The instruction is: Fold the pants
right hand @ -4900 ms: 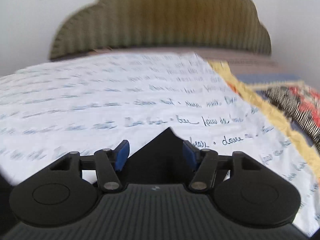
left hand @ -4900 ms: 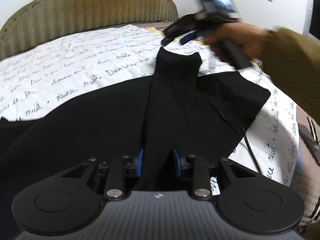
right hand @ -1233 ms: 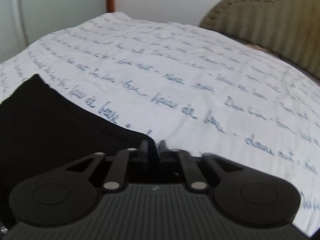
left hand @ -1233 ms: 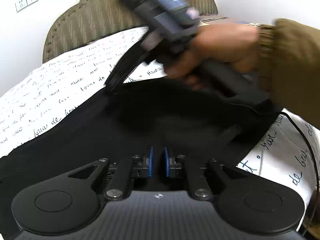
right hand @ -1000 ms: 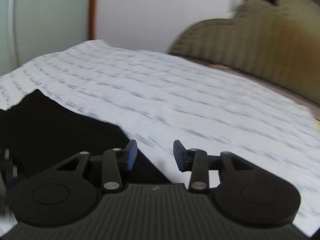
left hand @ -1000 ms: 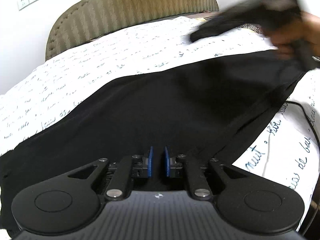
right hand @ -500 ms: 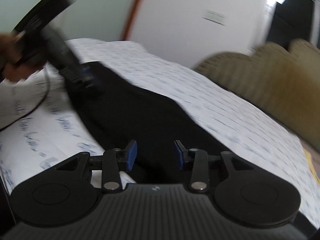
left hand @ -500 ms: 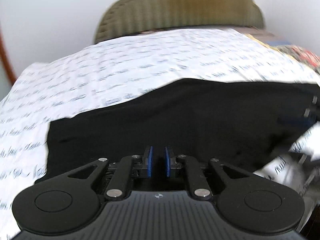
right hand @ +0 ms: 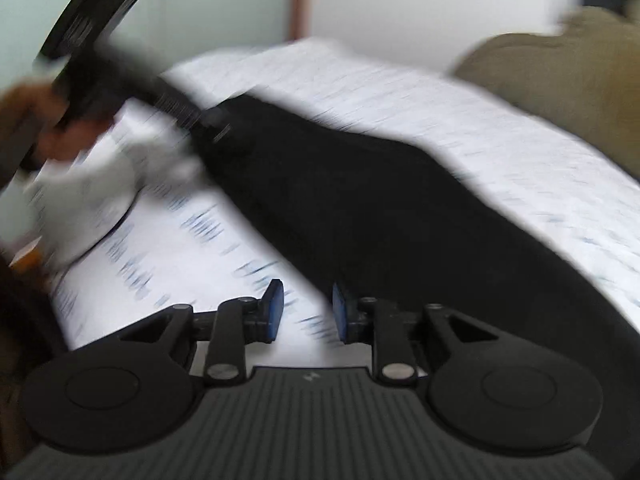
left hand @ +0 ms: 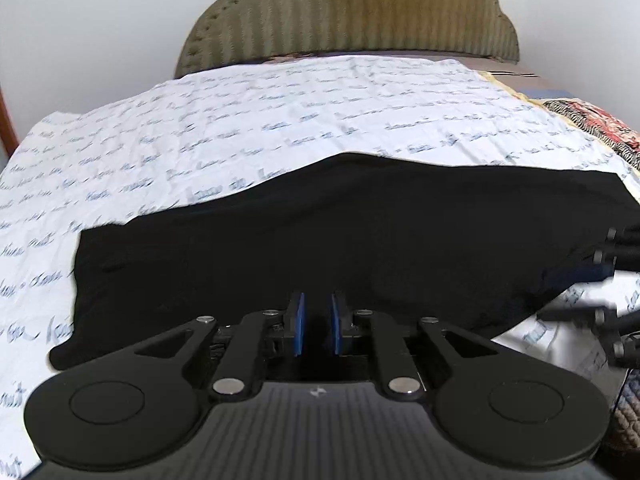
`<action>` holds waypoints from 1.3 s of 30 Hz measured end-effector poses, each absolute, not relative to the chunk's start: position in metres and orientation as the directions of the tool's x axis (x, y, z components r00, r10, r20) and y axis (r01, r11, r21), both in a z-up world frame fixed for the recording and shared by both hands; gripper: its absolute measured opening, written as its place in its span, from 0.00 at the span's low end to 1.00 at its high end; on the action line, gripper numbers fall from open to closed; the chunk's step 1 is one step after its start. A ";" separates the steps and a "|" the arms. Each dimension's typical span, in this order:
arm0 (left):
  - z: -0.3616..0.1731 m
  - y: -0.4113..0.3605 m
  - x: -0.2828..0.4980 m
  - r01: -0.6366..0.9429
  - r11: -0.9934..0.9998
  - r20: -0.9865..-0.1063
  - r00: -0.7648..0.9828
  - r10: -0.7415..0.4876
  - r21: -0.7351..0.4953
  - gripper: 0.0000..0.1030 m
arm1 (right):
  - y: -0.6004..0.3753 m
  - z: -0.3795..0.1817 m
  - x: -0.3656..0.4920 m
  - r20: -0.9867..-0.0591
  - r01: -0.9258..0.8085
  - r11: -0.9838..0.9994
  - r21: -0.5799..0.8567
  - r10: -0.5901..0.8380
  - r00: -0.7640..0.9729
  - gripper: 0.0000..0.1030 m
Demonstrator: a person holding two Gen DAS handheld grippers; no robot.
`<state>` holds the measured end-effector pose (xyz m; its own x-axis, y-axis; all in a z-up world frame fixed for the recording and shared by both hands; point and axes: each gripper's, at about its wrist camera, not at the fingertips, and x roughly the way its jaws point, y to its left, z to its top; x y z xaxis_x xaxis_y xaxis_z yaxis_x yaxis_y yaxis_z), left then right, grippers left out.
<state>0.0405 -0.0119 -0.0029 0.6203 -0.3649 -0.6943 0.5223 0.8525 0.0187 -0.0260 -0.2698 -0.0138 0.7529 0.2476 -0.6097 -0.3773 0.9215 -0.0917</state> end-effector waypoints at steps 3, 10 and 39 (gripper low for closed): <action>-0.001 -0.030 0.041 0.554 0.833 -0.687 0.601 -0.409 -0.011 0.13 | -0.266 -0.009 -0.028 -0.587 -0.297 0.926 -0.232 0.110 0.802 0.23; -0.026 -0.063 0.041 0.587 0.799 -0.757 0.580 -0.300 0.134 0.13 | -0.241 -0.016 -0.005 -0.502 -0.248 0.939 -0.238 0.099 0.859 0.55; -0.007 0.135 0.052 0.035 0.994 -0.649 0.755 -0.094 -0.104 0.73 | -0.147 -0.020 -0.005 -0.422 -0.217 0.896 -0.386 0.037 0.906 1.00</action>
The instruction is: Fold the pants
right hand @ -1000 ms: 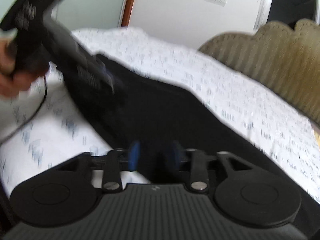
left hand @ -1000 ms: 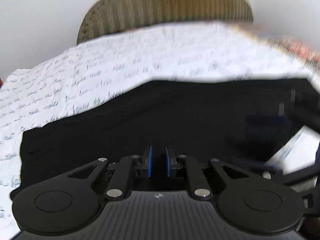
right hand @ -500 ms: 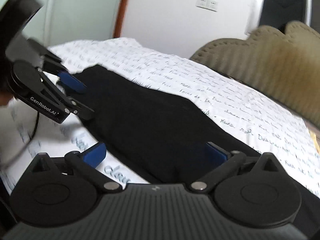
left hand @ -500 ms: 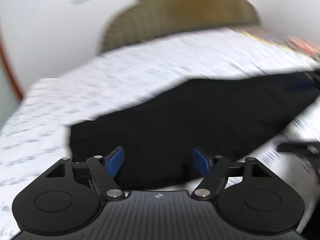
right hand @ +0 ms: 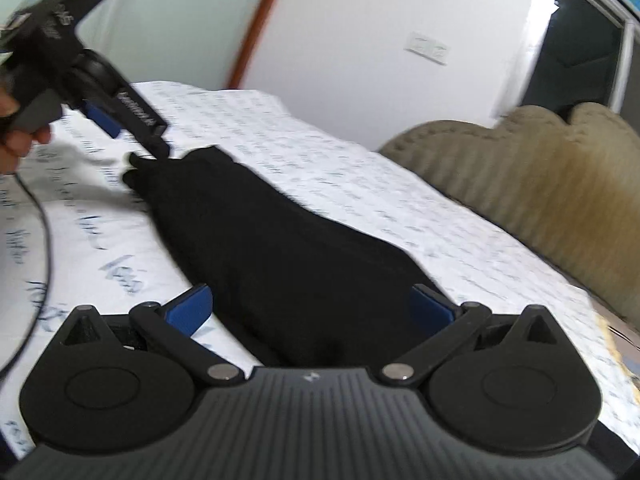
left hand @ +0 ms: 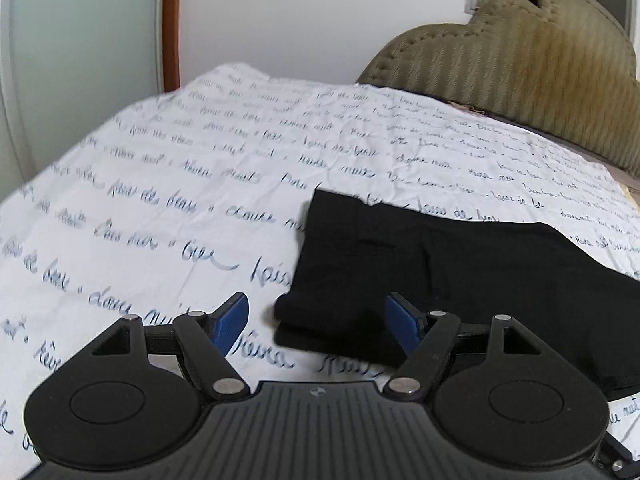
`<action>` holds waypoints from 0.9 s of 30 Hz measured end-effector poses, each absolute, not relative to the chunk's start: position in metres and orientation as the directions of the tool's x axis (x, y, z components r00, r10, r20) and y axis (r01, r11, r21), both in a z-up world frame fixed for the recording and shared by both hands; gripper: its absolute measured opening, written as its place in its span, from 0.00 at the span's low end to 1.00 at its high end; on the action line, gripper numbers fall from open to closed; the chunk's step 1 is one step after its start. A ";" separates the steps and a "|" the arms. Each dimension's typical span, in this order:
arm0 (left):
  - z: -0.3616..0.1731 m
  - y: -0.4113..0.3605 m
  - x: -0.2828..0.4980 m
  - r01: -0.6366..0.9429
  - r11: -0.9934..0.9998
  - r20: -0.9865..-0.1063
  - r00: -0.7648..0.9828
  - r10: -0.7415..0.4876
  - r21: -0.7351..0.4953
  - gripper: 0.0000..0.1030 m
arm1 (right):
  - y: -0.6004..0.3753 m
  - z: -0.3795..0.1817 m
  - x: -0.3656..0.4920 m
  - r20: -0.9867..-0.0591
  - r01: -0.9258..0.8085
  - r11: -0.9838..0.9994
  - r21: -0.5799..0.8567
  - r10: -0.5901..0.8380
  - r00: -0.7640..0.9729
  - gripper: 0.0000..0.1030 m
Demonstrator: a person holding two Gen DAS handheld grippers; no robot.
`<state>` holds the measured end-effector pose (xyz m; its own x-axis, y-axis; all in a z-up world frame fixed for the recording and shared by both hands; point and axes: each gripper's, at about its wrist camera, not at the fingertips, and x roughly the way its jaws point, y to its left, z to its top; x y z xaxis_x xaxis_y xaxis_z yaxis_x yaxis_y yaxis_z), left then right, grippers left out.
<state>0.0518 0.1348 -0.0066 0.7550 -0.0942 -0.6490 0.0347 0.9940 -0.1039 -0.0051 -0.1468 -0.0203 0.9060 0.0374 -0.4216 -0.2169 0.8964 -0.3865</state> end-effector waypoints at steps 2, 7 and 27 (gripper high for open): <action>-0.010 0.146 0.053 0.006 0.992 -0.650 0.755 -0.089 -0.129 0.73 | -0.135 -0.018 -0.005 -0.399 -0.244 0.877 -0.414 0.066 0.914 0.99; -0.015 0.171 0.048 -0.049 0.977 -0.660 0.744 -0.102 -0.207 0.73 | -0.093 -0.029 0.009 -0.397 -0.368 0.753 -0.546 0.154 0.905 0.55; -0.013 0.222 0.030 -0.182 0.960 -0.631 0.776 0.007 -0.213 0.73 | 0.035 -0.102 0.099 -0.371 -0.405 0.335 -0.851 0.163 0.914 0.19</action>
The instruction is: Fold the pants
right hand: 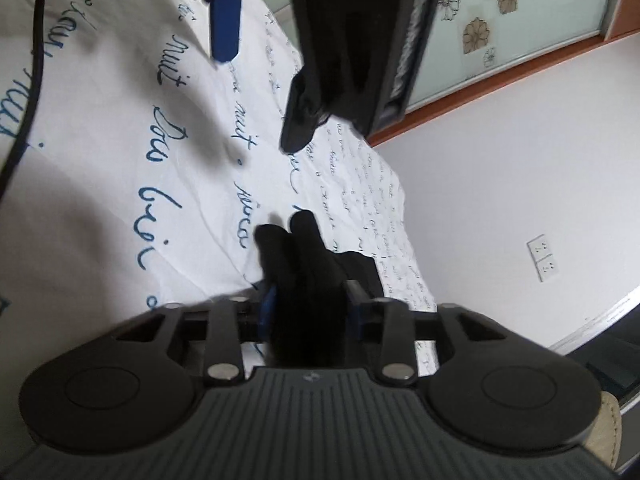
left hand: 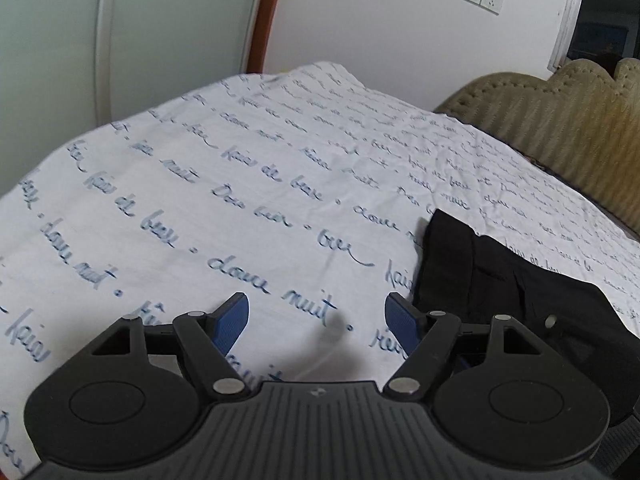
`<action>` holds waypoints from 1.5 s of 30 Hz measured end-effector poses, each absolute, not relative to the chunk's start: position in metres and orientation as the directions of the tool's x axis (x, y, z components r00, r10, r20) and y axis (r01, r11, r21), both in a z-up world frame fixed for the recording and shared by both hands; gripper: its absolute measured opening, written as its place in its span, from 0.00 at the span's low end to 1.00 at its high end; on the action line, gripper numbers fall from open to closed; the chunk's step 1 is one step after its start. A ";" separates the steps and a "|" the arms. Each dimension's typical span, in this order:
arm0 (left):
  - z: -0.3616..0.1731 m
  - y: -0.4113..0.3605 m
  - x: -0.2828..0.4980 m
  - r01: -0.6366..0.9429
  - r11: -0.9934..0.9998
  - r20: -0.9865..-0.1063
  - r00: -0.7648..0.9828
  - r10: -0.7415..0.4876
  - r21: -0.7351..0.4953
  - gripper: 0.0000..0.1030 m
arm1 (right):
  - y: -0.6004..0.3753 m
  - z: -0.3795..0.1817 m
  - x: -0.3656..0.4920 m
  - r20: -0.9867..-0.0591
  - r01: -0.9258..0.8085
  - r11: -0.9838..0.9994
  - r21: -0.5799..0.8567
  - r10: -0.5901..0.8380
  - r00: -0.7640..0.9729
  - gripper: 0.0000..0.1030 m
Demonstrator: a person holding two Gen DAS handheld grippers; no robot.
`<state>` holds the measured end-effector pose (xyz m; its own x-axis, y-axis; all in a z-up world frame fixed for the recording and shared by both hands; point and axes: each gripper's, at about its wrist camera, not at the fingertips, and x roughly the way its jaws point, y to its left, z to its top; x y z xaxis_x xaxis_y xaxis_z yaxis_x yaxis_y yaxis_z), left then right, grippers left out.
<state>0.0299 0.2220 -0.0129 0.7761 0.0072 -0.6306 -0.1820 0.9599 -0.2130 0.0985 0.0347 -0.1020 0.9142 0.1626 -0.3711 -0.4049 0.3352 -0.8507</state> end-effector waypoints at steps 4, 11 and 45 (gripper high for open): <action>-0.006 0.225 0.027 -0.205 0.960 -0.612 0.789 0.048 -0.190 0.73 | 0.030 -0.089 0.108 -0.392 -0.439 0.437 -0.785 0.198 0.899 0.15; 0.002 0.206 0.032 -0.196 0.972 -0.592 0.802 0.081 -0.132 0.73 | 0.011 -0.042 0.133 -0.511 -0.541 0.697 -0.471 0.284 0.811 0.19; -0.011 -0.154 0.009 0.614 0.787 -0.613 0.646 -0.454 0.064 0.78 | -0.386 -0.029 -0.077 -0.503 0.350 0.937 0.009 -0.298 0.811 0.67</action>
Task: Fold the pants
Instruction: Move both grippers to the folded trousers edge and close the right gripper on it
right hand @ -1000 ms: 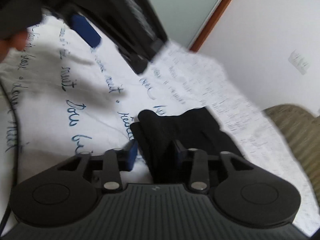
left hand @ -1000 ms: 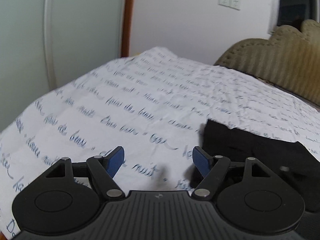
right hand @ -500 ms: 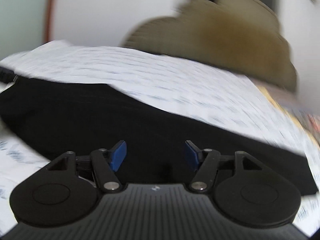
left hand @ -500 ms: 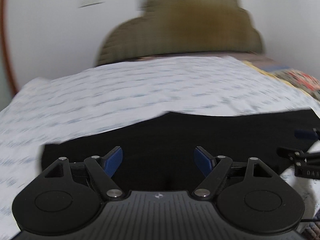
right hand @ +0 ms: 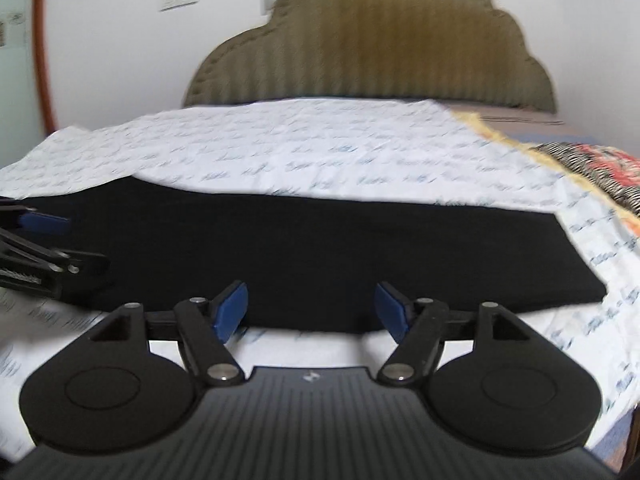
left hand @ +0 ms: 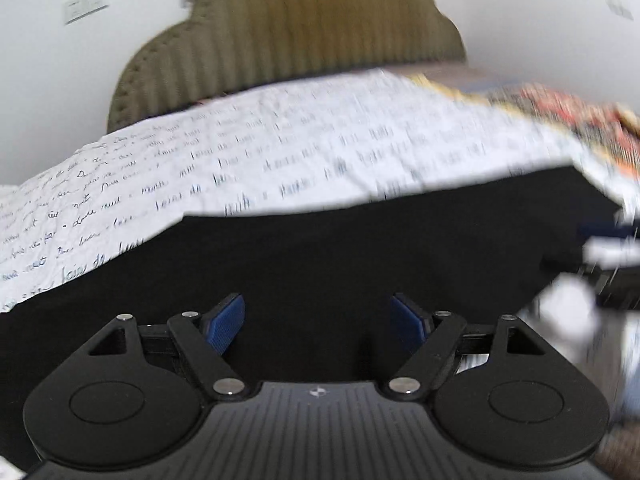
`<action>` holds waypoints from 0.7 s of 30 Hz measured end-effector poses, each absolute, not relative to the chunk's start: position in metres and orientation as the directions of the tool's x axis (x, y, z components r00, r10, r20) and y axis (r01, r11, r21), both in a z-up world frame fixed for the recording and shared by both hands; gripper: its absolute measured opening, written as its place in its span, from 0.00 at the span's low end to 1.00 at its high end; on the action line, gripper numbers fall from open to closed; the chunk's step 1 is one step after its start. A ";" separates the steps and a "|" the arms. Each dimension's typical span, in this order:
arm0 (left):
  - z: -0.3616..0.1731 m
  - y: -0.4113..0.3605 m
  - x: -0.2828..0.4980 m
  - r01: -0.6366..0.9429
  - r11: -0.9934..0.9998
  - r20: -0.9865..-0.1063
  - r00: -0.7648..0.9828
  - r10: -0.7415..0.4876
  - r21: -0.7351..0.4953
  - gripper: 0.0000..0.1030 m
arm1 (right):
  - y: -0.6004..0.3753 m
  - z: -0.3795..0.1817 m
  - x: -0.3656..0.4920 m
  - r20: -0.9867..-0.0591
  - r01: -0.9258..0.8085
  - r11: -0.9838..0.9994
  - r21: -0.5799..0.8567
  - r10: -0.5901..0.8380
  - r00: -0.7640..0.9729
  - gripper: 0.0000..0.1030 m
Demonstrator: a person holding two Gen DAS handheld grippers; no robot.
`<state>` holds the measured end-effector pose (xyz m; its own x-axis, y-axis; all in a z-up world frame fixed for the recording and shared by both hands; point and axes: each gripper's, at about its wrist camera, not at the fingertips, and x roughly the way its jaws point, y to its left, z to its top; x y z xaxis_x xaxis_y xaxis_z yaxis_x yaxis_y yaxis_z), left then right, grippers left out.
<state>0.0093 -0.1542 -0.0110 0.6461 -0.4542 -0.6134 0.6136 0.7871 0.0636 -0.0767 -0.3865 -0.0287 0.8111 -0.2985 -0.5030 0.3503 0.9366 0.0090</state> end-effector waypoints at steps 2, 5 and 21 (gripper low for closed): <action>-0.015 -0.165 0.020 0.595 0.801 -0.613 0.660 -0.435 0.071 0.79 | -0.393 -0.039 -0.059 -0.507 0.368 0.930 -0.022 -0.328 0.797 0.69; -0.034 -0.179 0.023 0.652 0.753 -0.709 0.574 -0.411 0.091 0.80 | -0.400 -0.056 -0.046 -0.577 0.373 0.928 0.005 -0.302 0.759 0.69; -0.060 -0.201 0.004 0.616 0.763 -0.566 0.707 -0.425 0.196 0.92 | -0.496 -0.057 -0.112 -0.529 0.618 0.786 0.020 -0.516 0.674 0.75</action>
<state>0.0040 -0.2011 -0.0597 0.7066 -0.4246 -0.5660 0.6156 0.7633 0.1959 -0.1117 -0.4960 -0.0572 0.6742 -0.5158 -0.5286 0.6176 0.7862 0.0205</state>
